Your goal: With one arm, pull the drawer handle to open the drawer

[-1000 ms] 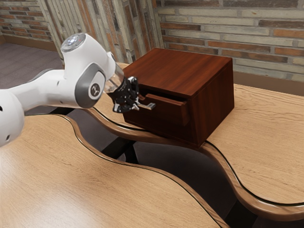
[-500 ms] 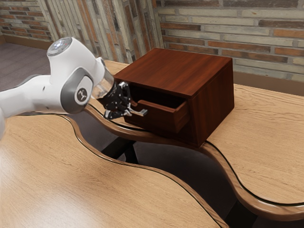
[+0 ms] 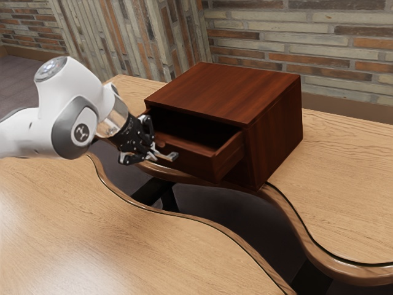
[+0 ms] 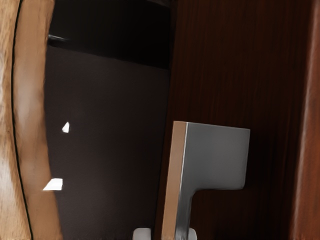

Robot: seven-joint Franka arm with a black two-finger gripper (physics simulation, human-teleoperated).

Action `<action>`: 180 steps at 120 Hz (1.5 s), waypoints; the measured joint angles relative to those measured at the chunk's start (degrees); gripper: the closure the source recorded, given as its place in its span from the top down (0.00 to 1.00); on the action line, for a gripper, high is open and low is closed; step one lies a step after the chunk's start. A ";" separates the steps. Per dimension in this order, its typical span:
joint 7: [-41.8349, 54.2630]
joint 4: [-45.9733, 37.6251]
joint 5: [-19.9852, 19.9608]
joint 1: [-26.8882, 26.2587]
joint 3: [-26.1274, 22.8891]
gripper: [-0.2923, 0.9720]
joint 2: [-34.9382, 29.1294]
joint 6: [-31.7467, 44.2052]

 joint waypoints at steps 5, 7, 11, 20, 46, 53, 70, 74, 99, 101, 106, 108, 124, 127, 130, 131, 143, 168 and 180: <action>-0.02 -0.84 0.03 0.06 -0.06 0.15 -0.79 0.09; -0.03 -1.16 0.04 0.06 -0.06 0.15 -1.11 0.12; -0.04 -1.85 0.05 0.02 -0.10 0.15 -1.78 0.21; -0.08 -3.20 0.16 -0.22 -0.13 0.15 -2.95 0.40; -0.17 -5.85 0.95 -0.89 0.28 0.15 -5.76 0.76; -0.19 -6.65 1.14 -0.96 0.47 0.15 -6.49 0.98; -0.23 -8.15 1.33 -0.95 0.66 0.15 -7.80 1.39; -0.24 -8.41 1.37 -0.91 0.64 0.15 -7.93 1.45; -0.31 -10.96 1.60 -0.75 0.62 0.15 -10.42 1.73; -0.31 -11.10 1.62 -0.74 0.62 0.15 -10.55 1.76; -0.32 -11.43 1.69 -0.69 0.64 0.15 -10.88 1.82; -0.33 -11.54 1.70 -0.68 0.65 0.15 -10.99 1.84; -0.37 -12.23 1.79 -0.52 0.74 0.15 -11.70 1.96; -0.37 -12.35 1.80 -0.43 0.74 0.15 -11.79 1.97; -0.38 -12.48 1.80 -0.38 0.75 0.15 -11.98 1.99; -0.38 -12.52 1.80 -0.36 0.75 0.15 -12.04 1.99; -0.40 -13.17 1.80 -0.21 0.79 0.15 -12.79 2.03; -0.42 -14.19 1.81 0.13 0.81 0.15 -13.96 2.07; -0.43 -14.43 1.89 0.44 0.84 0.15 -14.34 2.07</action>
